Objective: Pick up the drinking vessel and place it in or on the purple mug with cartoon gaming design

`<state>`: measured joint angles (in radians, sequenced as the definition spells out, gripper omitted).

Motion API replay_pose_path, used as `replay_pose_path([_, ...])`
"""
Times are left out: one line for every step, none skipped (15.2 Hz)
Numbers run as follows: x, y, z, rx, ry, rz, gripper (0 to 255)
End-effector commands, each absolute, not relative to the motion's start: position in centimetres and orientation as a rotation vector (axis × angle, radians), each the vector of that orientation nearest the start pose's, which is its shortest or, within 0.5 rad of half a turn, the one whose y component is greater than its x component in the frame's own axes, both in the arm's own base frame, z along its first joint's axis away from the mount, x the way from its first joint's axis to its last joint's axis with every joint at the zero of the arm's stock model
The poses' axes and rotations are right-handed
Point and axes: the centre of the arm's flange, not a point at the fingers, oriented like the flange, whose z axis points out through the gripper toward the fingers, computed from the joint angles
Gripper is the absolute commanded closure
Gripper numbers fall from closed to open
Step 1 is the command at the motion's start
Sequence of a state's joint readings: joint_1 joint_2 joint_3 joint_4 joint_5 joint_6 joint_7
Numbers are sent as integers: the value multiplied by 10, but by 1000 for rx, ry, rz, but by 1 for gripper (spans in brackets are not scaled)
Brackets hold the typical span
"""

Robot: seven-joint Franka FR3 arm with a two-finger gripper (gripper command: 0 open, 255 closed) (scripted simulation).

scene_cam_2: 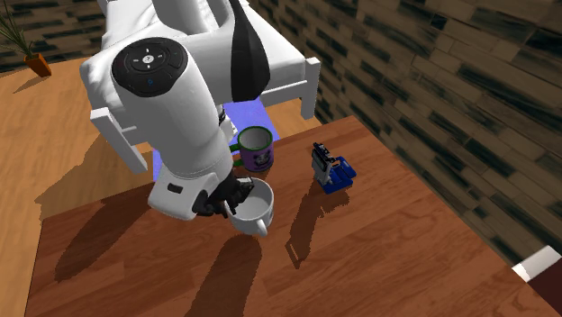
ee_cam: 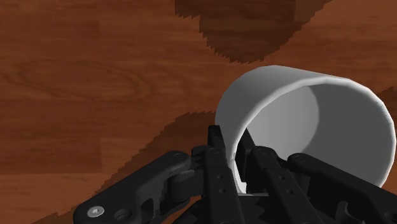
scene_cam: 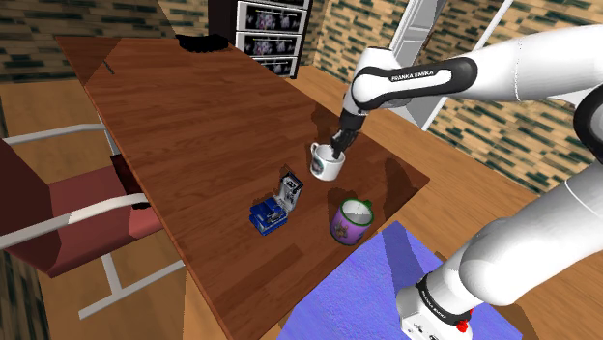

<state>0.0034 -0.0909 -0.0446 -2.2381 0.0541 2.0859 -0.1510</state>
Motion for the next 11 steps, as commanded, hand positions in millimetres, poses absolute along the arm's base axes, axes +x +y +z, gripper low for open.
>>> replay_pose_path([500, -18, 413, -3082, -126, 87, 255])
replay_pose_path([500, -18, 419, -3082, -126, 87, 255])
replay_pose_path([500, -18, 424, -3082, -126, 87, 255])
replay_pose_path([500, -18, 429, -3082, -126, 87, 255])
replay_pose_path([500, -18, 435, -3082, -126, 87, 255])
replay_pose_path([500, -18, 440, -3082, -126, 87, 255])
replay_pose_path([500, -18, 445, -3082, -126, 87, 255])
replay_pose_path([500, -18, 450, -3082, -126, 87, 255])
replay_pose_path([500, -18, 456, -3082, -126, 87, 255])
replay_pose_path([500, -18, 461, -3082, -126, 87, 255])
replay_pose_path([500, -18, 466, -3082, -126, 87, 255])
